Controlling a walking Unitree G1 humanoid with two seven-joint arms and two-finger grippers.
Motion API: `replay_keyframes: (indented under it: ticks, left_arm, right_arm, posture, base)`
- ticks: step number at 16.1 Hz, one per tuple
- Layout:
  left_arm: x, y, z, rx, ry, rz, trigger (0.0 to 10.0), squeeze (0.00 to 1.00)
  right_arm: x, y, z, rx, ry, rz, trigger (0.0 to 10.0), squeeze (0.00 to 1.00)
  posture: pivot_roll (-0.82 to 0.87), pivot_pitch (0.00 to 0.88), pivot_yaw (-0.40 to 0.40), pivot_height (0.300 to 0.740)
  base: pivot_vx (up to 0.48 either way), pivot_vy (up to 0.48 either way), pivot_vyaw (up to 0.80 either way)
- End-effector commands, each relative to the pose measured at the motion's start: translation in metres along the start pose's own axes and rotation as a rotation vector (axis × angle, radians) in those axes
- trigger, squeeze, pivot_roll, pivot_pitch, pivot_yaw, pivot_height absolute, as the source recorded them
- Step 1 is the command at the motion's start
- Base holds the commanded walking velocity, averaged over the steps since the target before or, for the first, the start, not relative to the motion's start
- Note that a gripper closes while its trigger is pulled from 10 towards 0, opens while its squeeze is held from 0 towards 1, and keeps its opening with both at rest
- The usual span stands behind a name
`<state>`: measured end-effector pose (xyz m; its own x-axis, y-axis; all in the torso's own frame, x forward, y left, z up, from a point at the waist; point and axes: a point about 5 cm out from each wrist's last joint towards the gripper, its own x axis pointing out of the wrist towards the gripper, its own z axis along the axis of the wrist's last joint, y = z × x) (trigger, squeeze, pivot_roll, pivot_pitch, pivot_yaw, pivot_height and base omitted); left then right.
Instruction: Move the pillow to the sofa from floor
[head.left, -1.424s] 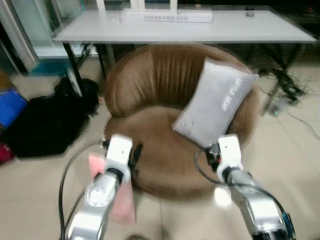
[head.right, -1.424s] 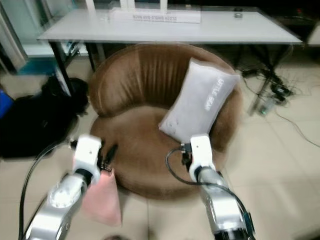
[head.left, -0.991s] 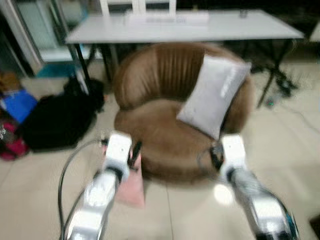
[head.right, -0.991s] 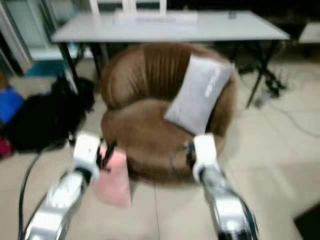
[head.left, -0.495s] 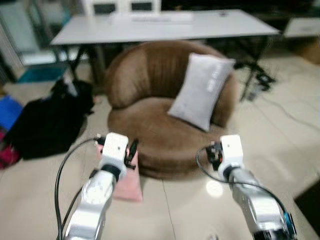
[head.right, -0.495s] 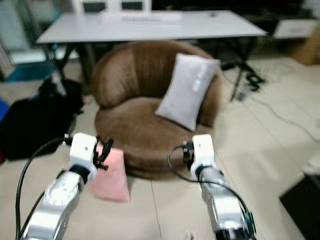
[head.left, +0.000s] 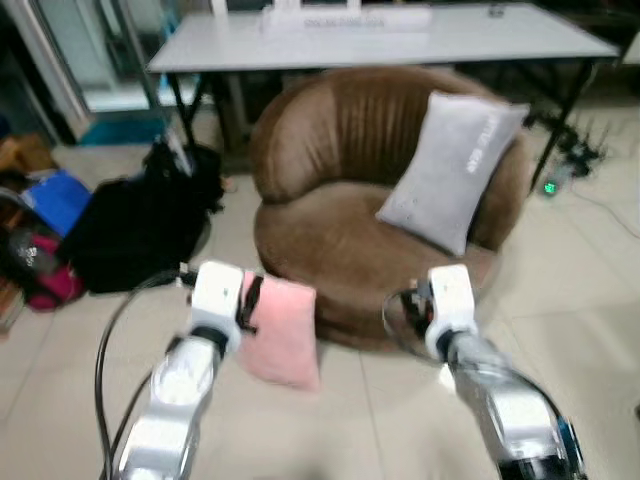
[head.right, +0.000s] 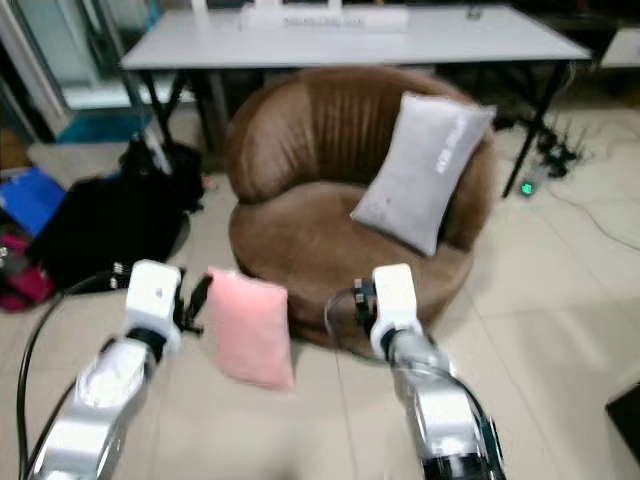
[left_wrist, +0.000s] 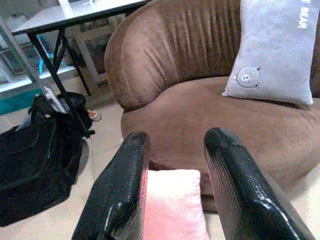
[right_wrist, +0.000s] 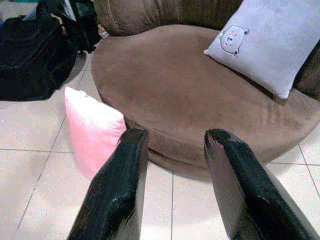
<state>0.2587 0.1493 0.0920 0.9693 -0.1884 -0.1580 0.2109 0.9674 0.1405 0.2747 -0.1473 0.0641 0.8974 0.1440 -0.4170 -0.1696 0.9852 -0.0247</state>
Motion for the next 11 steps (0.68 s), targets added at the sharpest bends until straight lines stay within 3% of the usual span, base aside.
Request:
replay_keyframes:
  ticks: [1,8,11]
  left_arm:
    - [0.0009,-0.0054,0.0026,0.002,-0.007,-0.015,10.0,0.00]
    - [0.0007,-0.0053,0.0029,0.008,-0.008,-0.009,10.0,0.00]
    - [0.0007,-0.0049,0.0026,0.010,-0.007,-0.009,10.0,0.00]
  right_arm:
    - [-0.0018,-0.0072,-0.0022,0.003,0.013,-0.029,10.0,0.00]
    - [-0.0015,-0.0076,-0.0016,0.012,0.010,-0.027,10.0,0.00]
    - [-0.0013,-0.0069,-0.0016,0.014,0.010,-0.023,10.0,0.00]
  posture:
    - [0.05,0.000,0.012,0.740]
    - [0.05,0.000,0.007,0.740]
    - [0.06,0.000,0.007,0.740]
  base:
    - [0.000,0.480,0.00]
    - [0.000,0.468,0.00]
    - [0.000,0.465,-0.79]
